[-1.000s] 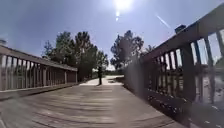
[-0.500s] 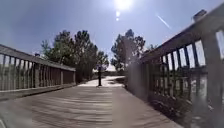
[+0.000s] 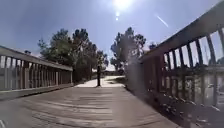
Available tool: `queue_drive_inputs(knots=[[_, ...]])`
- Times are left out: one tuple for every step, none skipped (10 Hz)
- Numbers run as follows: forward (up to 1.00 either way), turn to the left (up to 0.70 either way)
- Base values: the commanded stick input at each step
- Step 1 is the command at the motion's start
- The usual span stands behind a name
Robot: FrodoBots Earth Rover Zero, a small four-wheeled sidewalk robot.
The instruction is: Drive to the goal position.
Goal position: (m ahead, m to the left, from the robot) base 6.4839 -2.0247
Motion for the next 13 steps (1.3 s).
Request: queue_drive_inputs(knots=[[0.70, 0.00], [0.70, 0.00], [0.70, 0.00], [0.70, 0.00], [0.70, 0.00], [0.70, 0.00], [0.70, 0.00], [0.70, 0.00], [0.70, 0.00], [0.70, 0.00], [0.70, 0.00], [0.70, 0.00], [0.70, 0.00]])
